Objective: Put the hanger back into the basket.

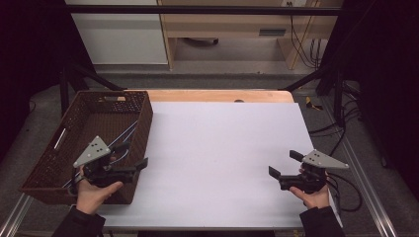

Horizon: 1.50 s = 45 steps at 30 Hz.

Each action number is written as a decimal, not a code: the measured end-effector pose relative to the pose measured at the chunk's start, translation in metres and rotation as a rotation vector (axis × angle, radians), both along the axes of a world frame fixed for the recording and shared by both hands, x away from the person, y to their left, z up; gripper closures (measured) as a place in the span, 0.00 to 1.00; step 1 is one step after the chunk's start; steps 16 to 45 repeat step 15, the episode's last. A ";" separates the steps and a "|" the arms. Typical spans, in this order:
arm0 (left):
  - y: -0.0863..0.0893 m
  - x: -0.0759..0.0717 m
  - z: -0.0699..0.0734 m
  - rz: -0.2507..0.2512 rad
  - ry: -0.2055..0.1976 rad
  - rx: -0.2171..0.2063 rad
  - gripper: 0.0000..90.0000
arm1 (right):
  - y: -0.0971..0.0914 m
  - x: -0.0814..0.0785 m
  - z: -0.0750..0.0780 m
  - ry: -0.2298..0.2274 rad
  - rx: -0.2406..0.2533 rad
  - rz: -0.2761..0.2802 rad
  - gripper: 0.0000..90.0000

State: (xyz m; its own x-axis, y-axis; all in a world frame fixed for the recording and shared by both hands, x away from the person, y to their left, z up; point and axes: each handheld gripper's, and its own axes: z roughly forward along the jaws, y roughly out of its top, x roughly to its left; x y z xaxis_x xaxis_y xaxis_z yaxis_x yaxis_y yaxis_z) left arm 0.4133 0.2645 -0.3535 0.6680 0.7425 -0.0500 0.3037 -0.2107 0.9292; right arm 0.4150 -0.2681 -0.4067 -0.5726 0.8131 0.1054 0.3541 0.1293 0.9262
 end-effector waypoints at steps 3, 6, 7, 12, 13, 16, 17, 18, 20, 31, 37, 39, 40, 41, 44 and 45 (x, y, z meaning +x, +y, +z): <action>-0.012 -0.001 -0.011 -0.018 0.014 -0.007 0.15 | -0.001 0.000 0.000 -0.001 0.000 0.001 0.03; -0.017 -0.001 -0.018 -0.027 0.023 -0.004 0.14 | -0.001 -0.001 0.000 0.001 0.000 0.002 0.02; -0.018 0.000 -0.021 -0.028 0.026 -0.010 0.14 | -0.001 -0.001 -0.001 0.001 -0.001 0.002 0.03; -0.018 0.000 -0.027 -0.033 0.037 -0.013 0.14 | -0.002 -0.002 -0.001 -0.001 -0.001 0.005 0.03; -0.018 -0.001 -0.027 -0.031 0.034 -0.013 0.14 | -0.002 -0.003 -0.001 0.000 -0.001 0.004 0.03; -0.018 -0.001 -0.027 -0.031 0.032 -0.012 0.14 | -0.002 -0.003 -0.001 0.000 0.000 0.004 0.03; -0.018 -0.001 -0.027 -0.031 0.032 -0.012 0.14 | -0.002 -0.003 -0.001 0.000 0.000 0.004 0.03; -0.018 -0.001 -0.027 -0.031 0.032 -0.012 0.14 | -0.002 -0.003 -0.001 0.000 0.000 0.004 0.03; -0.018 -0.001 -0.027 -0.031 0.032 -0.012 0.14 | -0.002 -0.003 -0.001 0.000 0.000 0.004 0.03; -0.018 -0.001 -0.027 -0.031 0.032 -0.012 0.14 | -0.002 -0.003 -0.001 0.000 0.000 0.004 0.03; -0.018 -0.001 -0.027 -0.031 0.032 -0.012 0.14 | -0.002 -0.003 -0.001 0.000 0.000 0.004 0.03; -0.018 -0.001 -0.027 -0.031 0.032 -0.012 0.14 | -0.002 -0.003 -0.001 0.000 0.000 0.004 0.03; -0.018 -0.001 -0.027 -0.031 0.032 -0.012 0.14 | -0.002 -0.003 -0.001 0.000 0.000 0.004 0.03; -0.018 -0.001 -0.027 -0.031 0.032 -0.012 0.14 | -0.002 -0.003 -0.001 0.000 0.000 0.004 0.03; -0.018 -0.001 -0.027 -0.031 0.032 -0.012 0.14 | -0.002 -0.003 -0.001 0.000 0.000 0.004 0.03; -0.018 -0.001 -0.027 -0.031 0.032 -0.012 0.14 | -0.002 -0.003 -0.001 0.000 0.000 0.004 0.03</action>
